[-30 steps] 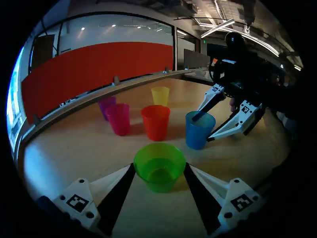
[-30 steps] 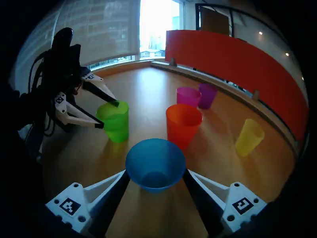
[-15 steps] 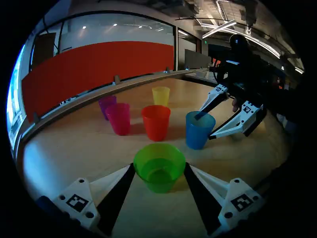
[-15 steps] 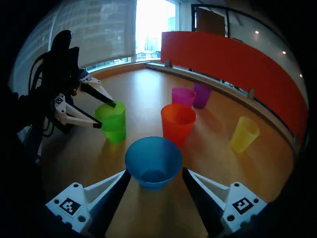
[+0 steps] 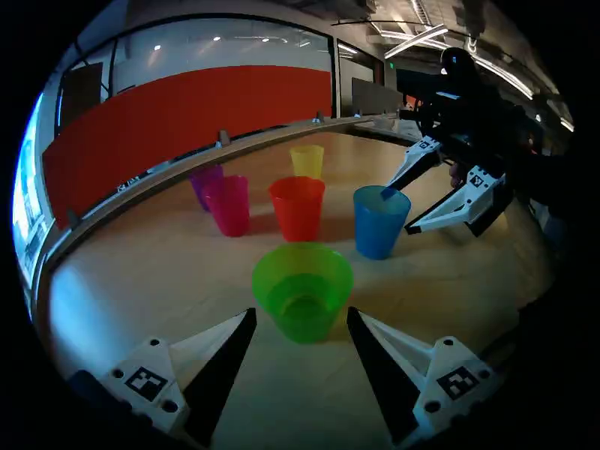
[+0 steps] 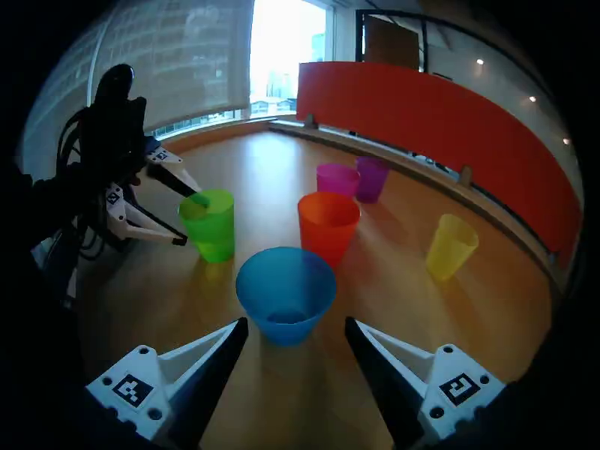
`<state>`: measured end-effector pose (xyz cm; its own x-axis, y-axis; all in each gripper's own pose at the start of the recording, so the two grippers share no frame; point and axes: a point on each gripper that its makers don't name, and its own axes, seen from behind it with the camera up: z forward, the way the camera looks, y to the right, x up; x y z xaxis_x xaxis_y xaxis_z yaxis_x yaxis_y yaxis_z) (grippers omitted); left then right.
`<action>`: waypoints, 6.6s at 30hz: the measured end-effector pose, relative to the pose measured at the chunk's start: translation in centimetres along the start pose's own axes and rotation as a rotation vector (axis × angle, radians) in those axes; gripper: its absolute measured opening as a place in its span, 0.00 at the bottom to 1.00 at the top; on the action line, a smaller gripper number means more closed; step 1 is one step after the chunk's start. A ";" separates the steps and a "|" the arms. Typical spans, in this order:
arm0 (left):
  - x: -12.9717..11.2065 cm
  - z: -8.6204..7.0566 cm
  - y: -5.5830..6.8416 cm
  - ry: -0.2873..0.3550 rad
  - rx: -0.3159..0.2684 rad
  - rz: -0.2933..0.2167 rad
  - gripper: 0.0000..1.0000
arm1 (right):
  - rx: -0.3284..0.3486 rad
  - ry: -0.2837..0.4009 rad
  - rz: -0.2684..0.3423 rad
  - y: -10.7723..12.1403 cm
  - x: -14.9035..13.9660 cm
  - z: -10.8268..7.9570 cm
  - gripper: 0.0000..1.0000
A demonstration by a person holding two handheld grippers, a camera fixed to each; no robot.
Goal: Pour water
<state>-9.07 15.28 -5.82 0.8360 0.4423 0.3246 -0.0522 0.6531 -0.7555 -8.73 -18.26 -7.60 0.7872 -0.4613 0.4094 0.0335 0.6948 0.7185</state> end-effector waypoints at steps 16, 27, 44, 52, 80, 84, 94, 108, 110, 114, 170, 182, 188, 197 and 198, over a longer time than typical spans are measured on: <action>-1.4 -5.9 -2.7 0.078 0.165 -0.109 0.90 | -0.175 0.138 0.149 2.1 -1.3 -5.9 1.00; -0.2 -11.1 -6.6 0.239 0.340 -0.215 0.90 | -0.382 0.328 0.188 5.9 1.2 -10.2 1.00; 2.0 -18.1 -12.9 0.450 0.619 -0.269 0.89 | -0.671 0.548 0.183 12.0 4.5 -14.7 1.00; 3.7 -19.4 -14.1 0.512 0.709 -0.215 0.89 | -0.749 0.627 0.249 14.2 4.5 -15.7 1.00; 5.0 -18.8 -15.8 0.586 0.831 -0.242 0.89 | -0.776 0.551 0.309 15.0 4.7 -15.7 1.00; 4.6 -18.3 -16.3 0.582 0.852 -0.244 0.89 | -0.793 0.536 0.313 15.2 5.0 -16.0 1.00; 4.0 -16.7 -16.5 0.590 0.859 -0.263 0.89 | -0.822 0.490 0.296 15.2 5.4 -15.7 1.00; 3.5 -14.6 -15.8 0.589 0.863 -0.292 0.89 | -0.813 0.477 0.292 14.9 5.4 -15.1 1.00; 3.4 -14.2 -15.7 0.591 0.852 -0.303 0.89 | -0.811 0.474 0.287 14.9 5.4 -15.0 1.00; 3.4 -13.7 -15.7 0.599 0.841 -0.322 0.89 | -0.809 0.469 0.279 14.9 5.4 -14.7 1.00; 2.6 -11.1 -15.2 0.519 0.831 -0.299 0.90 | -0.843 0.580 0.199 15.4 5.6 -16.6 1.00; 2.7 -11.2 -15.2 0.518 0.831 -0.299 0.90 | -0.837 0.606 0.220 16.9 6.0 -14.5 1.00; 2.6 -11.2 -15.2 0.518 0.831 -0.299 0.90 | -0.838 0.614 0.238 17.6 5.5 -13.8 1.00; 2.6 -11.1 -15.2 0.518 0.831 -0.299 0.90 | -0.820 0.610 0.250 18.1 3.9 -12.7 1.00; 2.6 -11.1 -15.2 0.519 0.831 -0.299 0.90 | -0.820 0.610 0.251 18.1 3.8 -12.6 1.00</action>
<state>-0.01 -0.27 0.17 1.0000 -0.0002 -0.0001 0.0002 0.9999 0.0131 2.59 -0.46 -0.11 0.9983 -0.0543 -0.0227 0.0534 0.9977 -0.0416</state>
